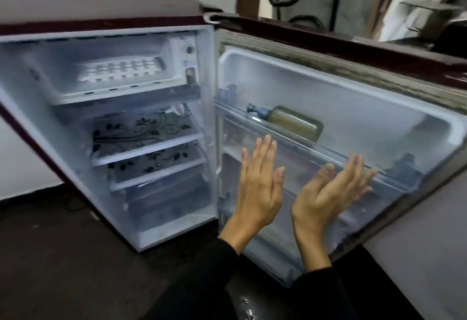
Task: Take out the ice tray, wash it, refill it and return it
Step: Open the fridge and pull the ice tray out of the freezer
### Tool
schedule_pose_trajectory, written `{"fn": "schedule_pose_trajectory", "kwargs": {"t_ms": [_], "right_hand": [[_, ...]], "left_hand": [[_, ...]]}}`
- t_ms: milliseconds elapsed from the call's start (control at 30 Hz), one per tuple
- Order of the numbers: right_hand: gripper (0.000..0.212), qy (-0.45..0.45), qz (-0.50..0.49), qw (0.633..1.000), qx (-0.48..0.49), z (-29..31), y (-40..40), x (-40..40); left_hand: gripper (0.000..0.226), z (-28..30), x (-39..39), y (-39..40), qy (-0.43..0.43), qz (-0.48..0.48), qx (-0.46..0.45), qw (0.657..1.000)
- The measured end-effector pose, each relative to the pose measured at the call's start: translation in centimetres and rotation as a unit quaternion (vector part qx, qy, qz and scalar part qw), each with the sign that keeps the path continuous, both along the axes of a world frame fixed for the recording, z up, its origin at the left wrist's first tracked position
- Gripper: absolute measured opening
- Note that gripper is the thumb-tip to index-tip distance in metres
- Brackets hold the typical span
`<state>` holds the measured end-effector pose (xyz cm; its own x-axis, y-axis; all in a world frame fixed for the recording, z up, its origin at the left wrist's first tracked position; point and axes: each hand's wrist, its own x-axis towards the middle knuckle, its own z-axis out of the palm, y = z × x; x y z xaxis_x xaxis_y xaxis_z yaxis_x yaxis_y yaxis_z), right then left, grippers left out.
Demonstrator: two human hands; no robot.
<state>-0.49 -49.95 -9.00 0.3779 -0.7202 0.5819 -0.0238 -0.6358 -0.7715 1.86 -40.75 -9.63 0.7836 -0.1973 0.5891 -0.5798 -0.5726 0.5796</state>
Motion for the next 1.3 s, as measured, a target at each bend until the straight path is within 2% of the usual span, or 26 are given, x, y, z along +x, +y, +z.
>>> {"fn": "schedule_pose_trajectory", "kwargs": {"t_ms": [67, 200, 400, 567, 700, 933, 1033, 1167, 1300], "right_hand": [[0.072, -0.012, 0.055, 0.998, 0.031, 0.7, 2.7, 0.7], [0.068, -0.01, 0.199, 0.98, 0.026, 0.3, 7.9, 3.0], [0.088, 0.059, 0.384, 0.92, 0.047, 1.0, 16.1, 8.6], [0.065, 0.142, 0.473, 0.863, 0.112, 1.7, 20.6, 15.1], [0.05, 0.156, 0.491, 0.84, 0.169, 2.8, 23.1, 20.8], [0.057, 0.189, 0.481, 0.816, 0.259, 4.1, 26.1, 30.9], [0.058, 0.199, 0.474, 0.819, 0.255, 4.1, 27.3, 34.7], [0.057, 0.196, 0.465, 0.828, 0.244, 3.3, 29.1, 38.9], [0.055, 0.168, 0.44, 0.868, 0.16, 2.3, 30.0, 42.7]], "left_hand": [[0.055, -0.1, 0.6, 3.1, 0.045, 0.053, -0.051, 0.996], [0.06, -0.3, 2.6, 9.5, 0.104, 0.163, -0.124, 0.973], [0.049, 0.3, 5.5, 18.0, 0.169, 0.288, -0.224, 0.916], [0.048, 1.3, 9.5, 23.8, 0.186, 0.337, -0.288, 0.877], [0.048, 2.2, 13.7, 27.9, 0.194, 0.354, -0.297, 0.865], [0.045, 3.2, 21.7, 33.4, 0.185, 0.372, -0.289, 0.862], [0.045, 3.8, 25.1, 34.8, 0.176, 0.371, -0.29, 0.864], [0.044, 4.7, 29.3, 36.1, 0.173, 0.388, -0.313, 0.849], [0.039, 4.7, 32.4, 37.5, 0.163, 0.402, -0.283, 0.855]]}}
